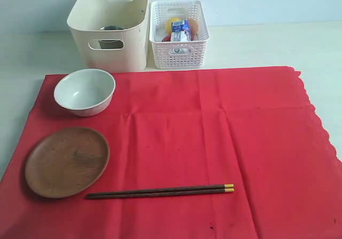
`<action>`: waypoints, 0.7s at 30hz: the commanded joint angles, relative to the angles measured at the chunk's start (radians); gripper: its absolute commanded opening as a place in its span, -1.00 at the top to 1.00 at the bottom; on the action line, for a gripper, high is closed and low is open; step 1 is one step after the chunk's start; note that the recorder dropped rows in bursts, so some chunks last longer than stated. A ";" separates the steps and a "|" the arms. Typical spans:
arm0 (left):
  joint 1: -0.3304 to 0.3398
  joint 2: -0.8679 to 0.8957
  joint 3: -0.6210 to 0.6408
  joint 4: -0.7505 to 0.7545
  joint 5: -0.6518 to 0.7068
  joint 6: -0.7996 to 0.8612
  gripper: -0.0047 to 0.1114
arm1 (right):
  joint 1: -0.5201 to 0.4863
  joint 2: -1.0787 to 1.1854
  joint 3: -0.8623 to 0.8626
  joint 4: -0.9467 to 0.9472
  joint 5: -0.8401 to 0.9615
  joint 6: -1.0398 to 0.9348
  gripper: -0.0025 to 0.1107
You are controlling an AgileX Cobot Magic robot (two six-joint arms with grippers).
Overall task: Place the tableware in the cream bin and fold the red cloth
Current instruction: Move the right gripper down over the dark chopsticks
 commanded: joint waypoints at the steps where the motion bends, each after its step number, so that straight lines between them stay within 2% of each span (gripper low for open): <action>1: 0.003 -0.003 0.000 -0.005 -0.004 0.000 0.92 | 0.000 -0.093 0.193 0.131 -0.129 -0.064 0.96; 9: 0.003 -0.003 0.000 -0.005 -0.004 0.000 0.92 | 0.004 -0.169 0.456 0.524 -0.174 -0.439 0.96; 15: 0.003 -0.003 0.000 -0.005 -0.004 0.000 0.92 | 0.028 -0.235 0.638 0.602 -0.242 -0.587 0.96; 21: 0.003 -0.003 0.000 -0.005 -0.004 0.000 0.92 | 0.130 -0.313 0.831 0.600 -0.388 -0.654 0.96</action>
